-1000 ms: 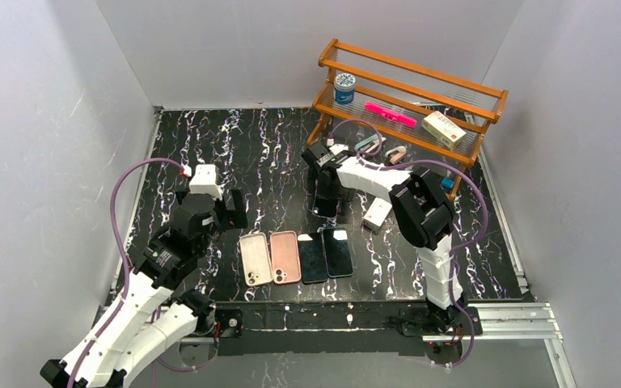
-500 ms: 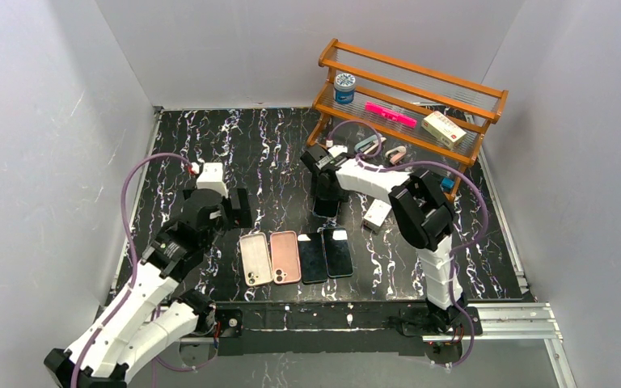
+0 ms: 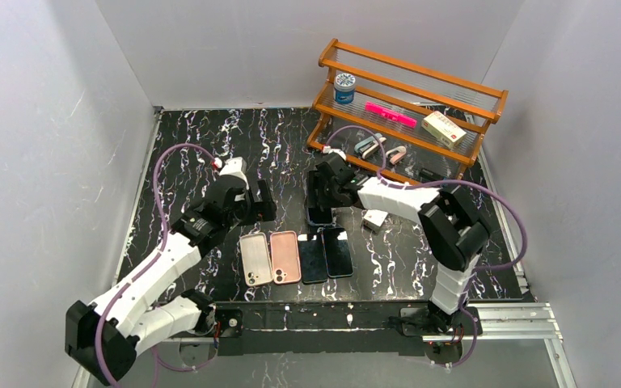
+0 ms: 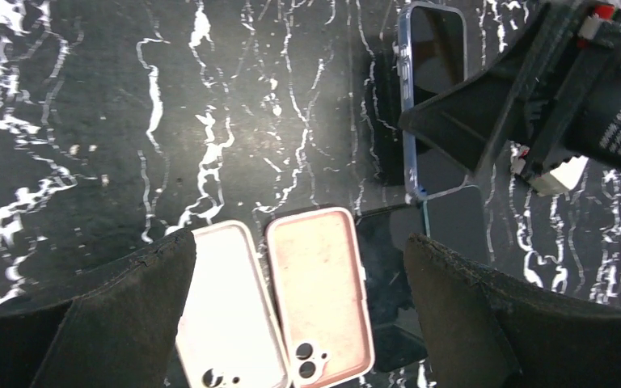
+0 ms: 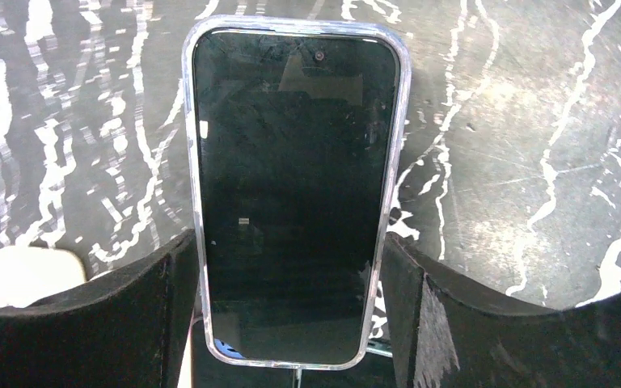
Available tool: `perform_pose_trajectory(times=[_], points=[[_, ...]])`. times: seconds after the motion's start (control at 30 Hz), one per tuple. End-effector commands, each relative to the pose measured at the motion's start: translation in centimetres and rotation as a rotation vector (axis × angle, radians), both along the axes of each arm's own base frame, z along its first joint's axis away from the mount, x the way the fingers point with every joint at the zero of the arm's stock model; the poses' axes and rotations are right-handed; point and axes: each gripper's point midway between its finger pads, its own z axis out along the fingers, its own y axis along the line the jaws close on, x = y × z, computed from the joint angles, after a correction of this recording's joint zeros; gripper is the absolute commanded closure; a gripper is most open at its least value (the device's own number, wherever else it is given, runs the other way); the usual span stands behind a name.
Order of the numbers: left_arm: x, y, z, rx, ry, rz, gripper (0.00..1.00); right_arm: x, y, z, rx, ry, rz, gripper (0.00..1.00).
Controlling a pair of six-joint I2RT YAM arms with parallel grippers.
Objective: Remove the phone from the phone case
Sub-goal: Pick up the phone at the center of the board, then adjust the phone.
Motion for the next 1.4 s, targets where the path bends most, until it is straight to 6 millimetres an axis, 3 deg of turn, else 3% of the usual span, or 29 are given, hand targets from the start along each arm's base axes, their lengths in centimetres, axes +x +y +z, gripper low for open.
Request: perform_pose_trajectory(times=[0.0,0.4,0.6,0.77,1.03,1.13,1.2,1.27,1.37], points=[[1.7,-2.7,2.1,-0.157,-0.026,0.007,0.02,0.8,3.8,7.0,0.237,-0.216,0.171,0.94],[3.8,-7.2,2.4,-0.366,0.016,-0.055,0.05,-4.2,5.4,13.5,0.466,-0.375,0.429,0.98],[3.6,-9.9,2.1,-0.497,0.056,-0.121,0.12,-6.4,6.2,15.0,0.502,-0.424,0.504,0.95],[3.2,-10.4,1.3,-0.539,0.088,-0.123,0.25,-7.3,6.6,16.1,0.520,-0.463,0.522,0.95],[1.8,-10.6,-0.1,-0.608,0.145,-0.115,0.62,-7.8,6.3,17.3,0.546,-0.511,0.516,0.93],[1.7,-10.5,0.4,-0.631,0.130,-0.107,0.81,-7.7,5.9,17.1,0.544,-0.509,0.495,0.81],[1.7,-10.4,1.2,-0.652,0.105,-0.103,0.91,-7.7,5.6,17.3,0.558,-0.517,0.468,0.61],[1.9,-10.2,2.2,-0.675,0.074,-0.091,1.00,-7.7,5.1,17.8,0.574,-0.526,0.442,0.35],[2.3,-10.0,4.3,-0.741,0.006,-0.069,1.00,-7.7,4.2,18.6,0.591,-0.534,0.388,0.04]])
